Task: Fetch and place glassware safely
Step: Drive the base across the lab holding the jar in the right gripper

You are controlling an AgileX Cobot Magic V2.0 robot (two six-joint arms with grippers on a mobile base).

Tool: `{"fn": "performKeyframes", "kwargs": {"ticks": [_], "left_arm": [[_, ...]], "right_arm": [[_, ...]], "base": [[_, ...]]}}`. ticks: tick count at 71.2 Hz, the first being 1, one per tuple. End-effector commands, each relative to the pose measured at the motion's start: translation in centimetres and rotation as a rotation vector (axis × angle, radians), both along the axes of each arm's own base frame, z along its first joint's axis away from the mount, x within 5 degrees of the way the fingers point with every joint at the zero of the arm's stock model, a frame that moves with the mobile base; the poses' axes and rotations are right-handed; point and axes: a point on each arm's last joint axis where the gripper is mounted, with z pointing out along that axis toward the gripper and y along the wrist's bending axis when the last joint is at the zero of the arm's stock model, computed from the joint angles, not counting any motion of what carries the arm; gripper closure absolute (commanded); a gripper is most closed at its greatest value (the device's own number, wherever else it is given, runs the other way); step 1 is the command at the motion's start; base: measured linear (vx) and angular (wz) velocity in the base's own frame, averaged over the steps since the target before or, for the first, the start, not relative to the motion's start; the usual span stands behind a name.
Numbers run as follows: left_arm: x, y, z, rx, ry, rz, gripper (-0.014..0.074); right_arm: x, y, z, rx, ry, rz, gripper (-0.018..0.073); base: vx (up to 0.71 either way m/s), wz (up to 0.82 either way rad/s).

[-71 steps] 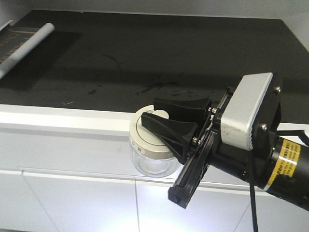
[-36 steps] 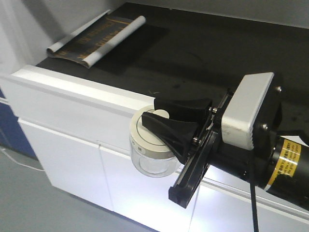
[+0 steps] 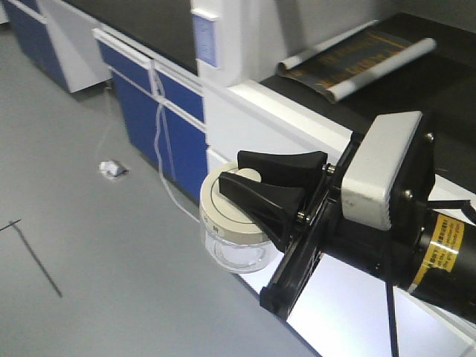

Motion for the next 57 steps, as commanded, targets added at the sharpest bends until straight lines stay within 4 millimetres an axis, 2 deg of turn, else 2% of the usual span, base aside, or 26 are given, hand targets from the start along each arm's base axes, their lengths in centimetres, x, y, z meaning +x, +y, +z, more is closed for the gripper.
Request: {"fn": "performKeyframes", "kwargs": {"ticks": [1, 31, 57], "left_arm": [[-0.02, -0.09, 1.56, -0.018, -0.095, -0.010, 0.0603], [-0.06, -0.09, 1.58, -0.018, -0.097, -0.010, 0.0603], [-0.06, -0.09, 1.58, -0.018, -0.097, -0.010, 0.0603]], "right_arm": [[-0.54, -0.06, 2.09, 0.097, -0.055, 0.040, 0.0560], [-0.52, -0.06, 2.07, 0.095, -0.054, 0.038, 0.0560], [-0.52, -0.06, 2.07, 0.095, -0.054, 0.038, 0.0560]], "base": [[0.03, 0.91], [0.07, 0.94], [0.14, 0.60]]}}
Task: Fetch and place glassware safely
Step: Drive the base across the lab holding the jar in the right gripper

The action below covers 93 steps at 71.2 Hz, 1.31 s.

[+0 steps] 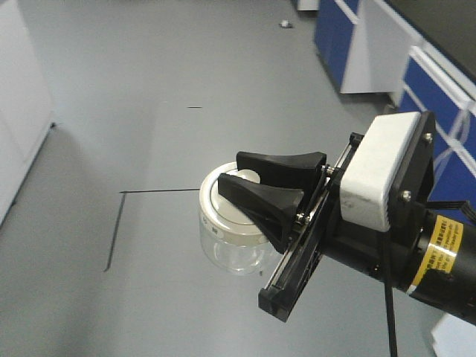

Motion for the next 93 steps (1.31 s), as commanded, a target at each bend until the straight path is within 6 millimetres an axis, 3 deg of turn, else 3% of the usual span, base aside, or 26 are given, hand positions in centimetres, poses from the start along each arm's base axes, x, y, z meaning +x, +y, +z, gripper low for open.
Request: {"fn": "performKeyframes", "kwargs": {"ticks": [1, 37, 93], "left_arm": [[0.07, -0.09, 1.51, -0.018, -0.090, -0.011, 0.0603], [0.07, -0.09, 1.51, -0.018, -0.090, -0.011, 0.0603], [0.07, -0.09, 1.51, -0.018, -0.090, -0.011, 0.0603]], "right_arm": [[-0.53, -0.06, 2.10, 0.098, -0.056, 0.040, 0.0560], [-0.53, -0.06, 2.10, 0.098, -0.056, 0.040, 0.0560], [-0.53, -0.06, 2.10, 0.098, -0.056, 0.040, 0.0560]], "base": [[0.19, 0.52], [0.26, 0.37], [0.44, 0.00]]}}
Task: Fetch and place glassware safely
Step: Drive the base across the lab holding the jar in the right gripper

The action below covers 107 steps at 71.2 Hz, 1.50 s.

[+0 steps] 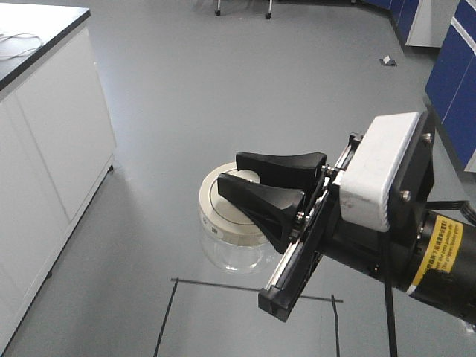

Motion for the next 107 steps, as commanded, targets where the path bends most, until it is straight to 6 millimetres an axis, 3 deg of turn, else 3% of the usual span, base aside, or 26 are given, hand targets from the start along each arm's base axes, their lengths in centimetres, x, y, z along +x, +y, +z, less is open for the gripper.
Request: {"fn": "performKeyframes", "kwargs": {"ticks": [1, 107], "left_arm": [[0.07, -0.09, 1.51, -0.018, -0.090, -0.011, 0.0603], [0.07, -0.09, 1.51, -0.018, -0.090, -0.011, 0.0603]], "right_arm": [[-0.53, -0.06, 2.10, 0.098, -0.056, 0.040, 0.0560], [-0.51, -0.07, 2.08, 0.095, -0.055, 0.038, 0.0560]], "base": [[0.50, -0.07], [0.48, -0.07]]}}
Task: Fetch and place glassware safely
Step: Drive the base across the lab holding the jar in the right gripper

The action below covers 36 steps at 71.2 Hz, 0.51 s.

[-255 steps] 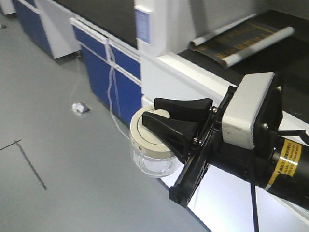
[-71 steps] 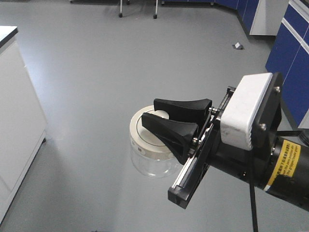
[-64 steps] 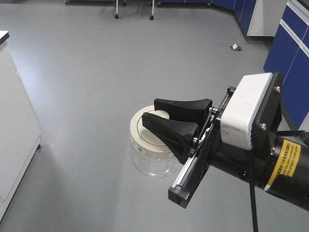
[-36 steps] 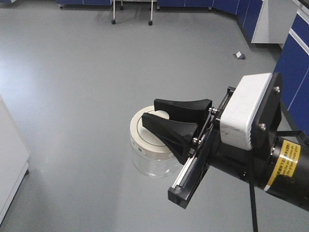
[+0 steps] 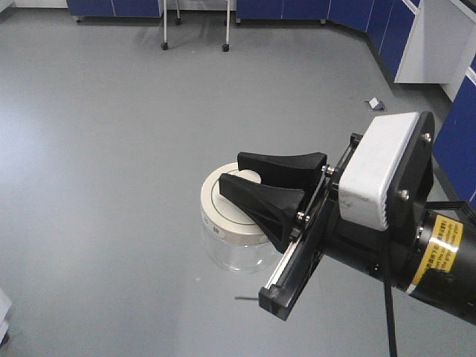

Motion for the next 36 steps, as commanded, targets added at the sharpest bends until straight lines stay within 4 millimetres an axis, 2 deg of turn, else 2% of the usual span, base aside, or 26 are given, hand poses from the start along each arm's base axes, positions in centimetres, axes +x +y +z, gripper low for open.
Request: {"fn": "performKeyframes", "kwargs": {"ticks": [1, 36], "left_arm": [[0.07, -0.09, 1.51, -0.018, -0.090, -0.011, 0.0603], [0.07, -0.09, 1.51, -0.018, -0.090, -0.011, 0.0603]], "right_arm": [[-0.55, -0.05, 2.13, 0.100, -0.058, 0.043, 0.0560], [-0.55, -0.05, 2.13, 0.100, -0.058, 0.043, 0.0560]], "base": [[0.50, -0.06], [0.50, -0.10]]}}
